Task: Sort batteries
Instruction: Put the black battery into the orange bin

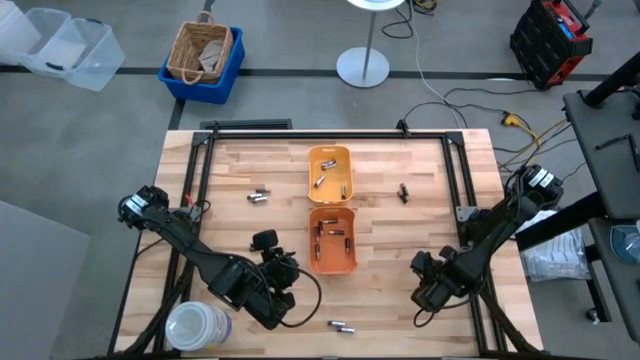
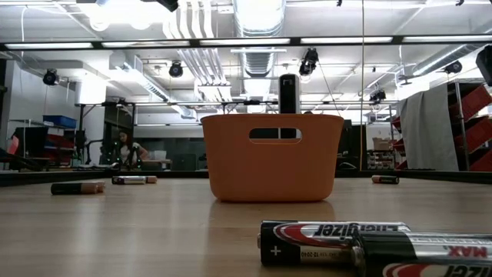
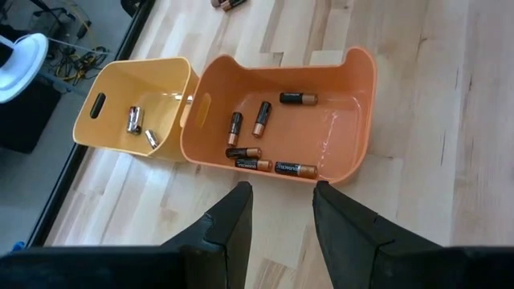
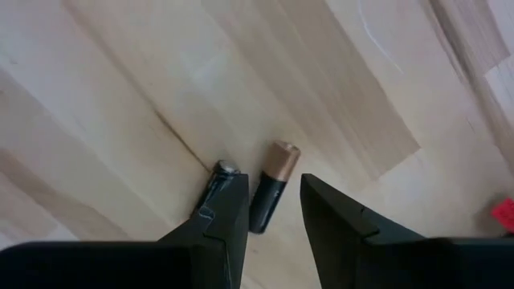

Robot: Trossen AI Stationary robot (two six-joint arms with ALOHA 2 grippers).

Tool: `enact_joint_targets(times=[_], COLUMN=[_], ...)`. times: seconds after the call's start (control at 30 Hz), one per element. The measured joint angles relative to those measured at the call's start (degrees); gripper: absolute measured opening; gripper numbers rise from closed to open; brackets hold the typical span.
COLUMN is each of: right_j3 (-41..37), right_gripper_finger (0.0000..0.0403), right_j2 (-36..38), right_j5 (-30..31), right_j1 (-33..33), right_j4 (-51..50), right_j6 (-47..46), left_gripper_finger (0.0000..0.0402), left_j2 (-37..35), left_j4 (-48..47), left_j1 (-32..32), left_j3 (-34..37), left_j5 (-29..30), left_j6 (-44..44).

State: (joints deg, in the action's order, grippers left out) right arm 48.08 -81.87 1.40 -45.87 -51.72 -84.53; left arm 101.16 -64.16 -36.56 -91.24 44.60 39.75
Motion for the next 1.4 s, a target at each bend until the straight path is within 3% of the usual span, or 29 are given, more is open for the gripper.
enact_joint_targets(times=[1.4], right_j3=[-1.08], right_gripper_finger=[0.0107], right_j2=[-8.66], right_j5=[3.94], right_j1=[0.02], right_j4=[1.51], right_j6=[-1.89], left_gripper_finger=[0.0114], left_j2=[0.00], left_j4=[1.85], left_j1=[0.01], left_j3=[0.00], left_j5=[0.02], left_j6=[-1.53])
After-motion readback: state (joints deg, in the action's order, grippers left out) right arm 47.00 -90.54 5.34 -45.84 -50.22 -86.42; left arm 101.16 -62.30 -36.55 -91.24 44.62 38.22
